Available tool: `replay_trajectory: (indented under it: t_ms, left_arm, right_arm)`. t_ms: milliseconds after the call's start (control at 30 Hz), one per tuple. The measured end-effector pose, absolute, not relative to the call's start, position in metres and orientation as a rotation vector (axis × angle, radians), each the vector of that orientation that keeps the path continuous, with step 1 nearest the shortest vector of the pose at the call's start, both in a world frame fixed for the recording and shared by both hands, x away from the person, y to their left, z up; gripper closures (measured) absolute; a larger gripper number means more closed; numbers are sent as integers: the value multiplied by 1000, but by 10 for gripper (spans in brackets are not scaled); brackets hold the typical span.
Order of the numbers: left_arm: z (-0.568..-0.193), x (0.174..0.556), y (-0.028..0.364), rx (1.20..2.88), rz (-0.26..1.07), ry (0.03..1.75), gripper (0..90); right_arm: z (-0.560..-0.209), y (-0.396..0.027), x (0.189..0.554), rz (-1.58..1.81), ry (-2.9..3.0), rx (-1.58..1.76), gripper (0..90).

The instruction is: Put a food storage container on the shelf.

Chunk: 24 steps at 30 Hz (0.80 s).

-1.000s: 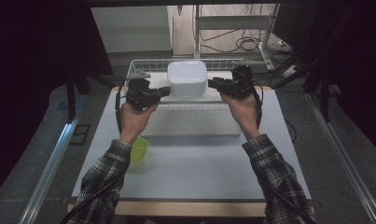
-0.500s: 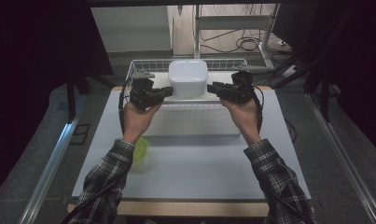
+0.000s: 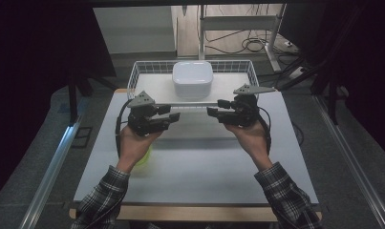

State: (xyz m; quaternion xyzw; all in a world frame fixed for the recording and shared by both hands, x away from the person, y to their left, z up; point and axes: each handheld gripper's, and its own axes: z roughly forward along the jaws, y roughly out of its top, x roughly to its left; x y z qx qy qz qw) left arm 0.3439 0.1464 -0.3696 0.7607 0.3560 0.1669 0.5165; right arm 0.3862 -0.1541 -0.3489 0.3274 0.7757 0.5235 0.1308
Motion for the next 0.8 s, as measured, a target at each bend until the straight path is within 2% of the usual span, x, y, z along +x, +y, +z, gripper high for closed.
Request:
replay_trajectory:
  t_ms: [333, 800]
  left_arm:
    - [-393, 312, 141, 1842, 445, 809, 259]
    - [-437, 288, 142, 1853, 372, 821, 91]
  right_arm:
    - [-374, -157, 360, 1484, 2287, 904, 295]
    - [-413, -170, 333, 1429, 2335, 860, 96]
